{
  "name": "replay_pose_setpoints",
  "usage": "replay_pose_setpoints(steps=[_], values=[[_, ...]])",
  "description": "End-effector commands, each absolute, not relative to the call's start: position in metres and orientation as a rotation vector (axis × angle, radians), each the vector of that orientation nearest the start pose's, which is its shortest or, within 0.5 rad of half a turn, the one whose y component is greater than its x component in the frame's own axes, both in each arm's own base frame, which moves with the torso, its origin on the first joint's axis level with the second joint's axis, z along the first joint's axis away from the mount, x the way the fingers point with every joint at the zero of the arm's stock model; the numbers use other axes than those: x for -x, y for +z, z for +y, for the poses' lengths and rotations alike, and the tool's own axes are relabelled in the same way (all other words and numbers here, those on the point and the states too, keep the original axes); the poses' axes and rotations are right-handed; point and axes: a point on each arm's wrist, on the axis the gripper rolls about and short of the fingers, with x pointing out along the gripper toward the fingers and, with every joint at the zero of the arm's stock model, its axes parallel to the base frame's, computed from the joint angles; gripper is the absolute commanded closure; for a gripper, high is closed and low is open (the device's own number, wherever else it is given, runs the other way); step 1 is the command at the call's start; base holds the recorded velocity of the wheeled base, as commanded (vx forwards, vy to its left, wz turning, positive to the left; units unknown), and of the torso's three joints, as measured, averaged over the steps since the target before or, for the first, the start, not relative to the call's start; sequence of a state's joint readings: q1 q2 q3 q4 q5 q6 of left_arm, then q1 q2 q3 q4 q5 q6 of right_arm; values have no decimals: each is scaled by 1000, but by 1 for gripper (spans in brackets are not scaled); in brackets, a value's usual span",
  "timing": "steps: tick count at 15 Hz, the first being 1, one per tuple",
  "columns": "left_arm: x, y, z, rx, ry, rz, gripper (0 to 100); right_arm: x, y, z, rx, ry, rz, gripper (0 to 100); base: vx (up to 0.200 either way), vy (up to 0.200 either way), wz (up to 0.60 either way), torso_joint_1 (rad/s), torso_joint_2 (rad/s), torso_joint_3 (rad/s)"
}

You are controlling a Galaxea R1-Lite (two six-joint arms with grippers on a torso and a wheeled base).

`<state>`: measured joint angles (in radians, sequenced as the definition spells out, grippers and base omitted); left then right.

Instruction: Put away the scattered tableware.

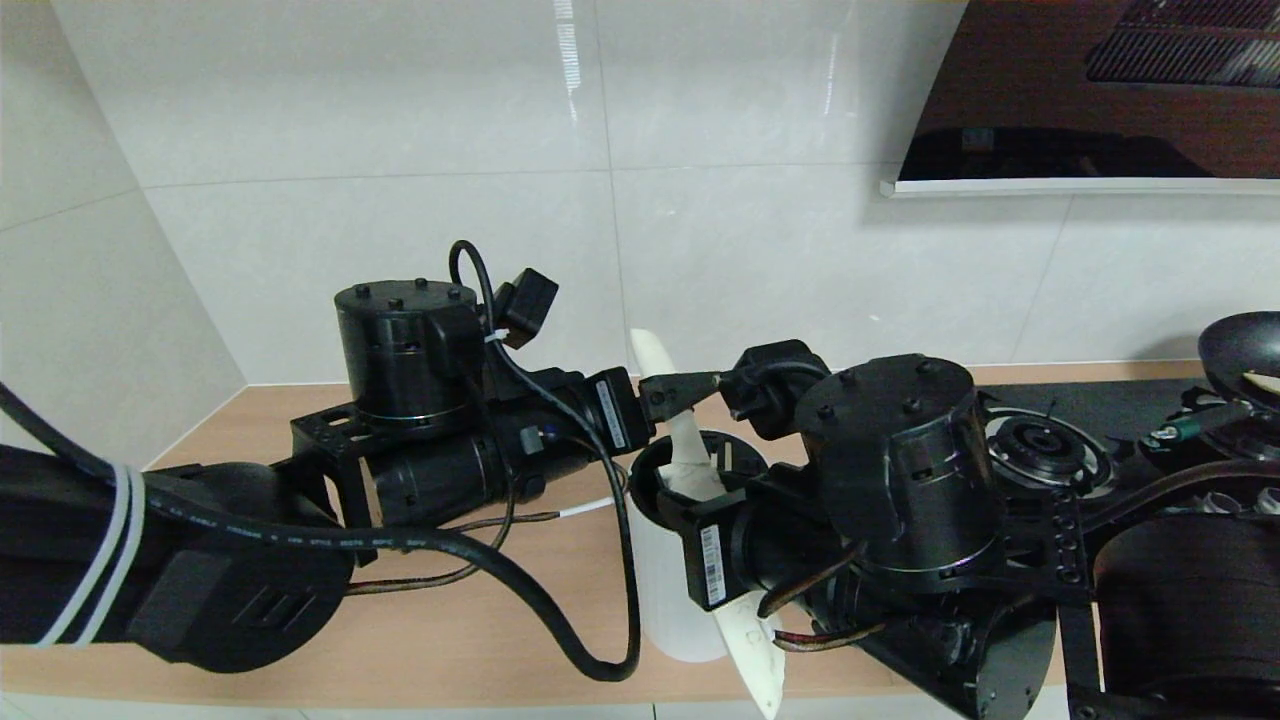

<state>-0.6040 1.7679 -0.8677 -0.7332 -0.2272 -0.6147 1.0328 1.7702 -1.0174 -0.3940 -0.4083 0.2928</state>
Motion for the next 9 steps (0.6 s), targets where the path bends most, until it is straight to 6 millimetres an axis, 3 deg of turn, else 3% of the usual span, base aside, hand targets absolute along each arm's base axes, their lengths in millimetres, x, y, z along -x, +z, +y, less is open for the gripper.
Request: replay_pose_setpoints(steps=[1, 9], values=[[-266, 187, -192, 545, -754, 418, 0, -178, 194, 282, -40, 571, 362, 100, 0, 0, 0, 0, 0, 0], [-266, 188, -191, 548, -758, 402, 0, -176, 193, 283, -37, 578, 363, 100, 0, 0, 0, 0, 0, 0]])
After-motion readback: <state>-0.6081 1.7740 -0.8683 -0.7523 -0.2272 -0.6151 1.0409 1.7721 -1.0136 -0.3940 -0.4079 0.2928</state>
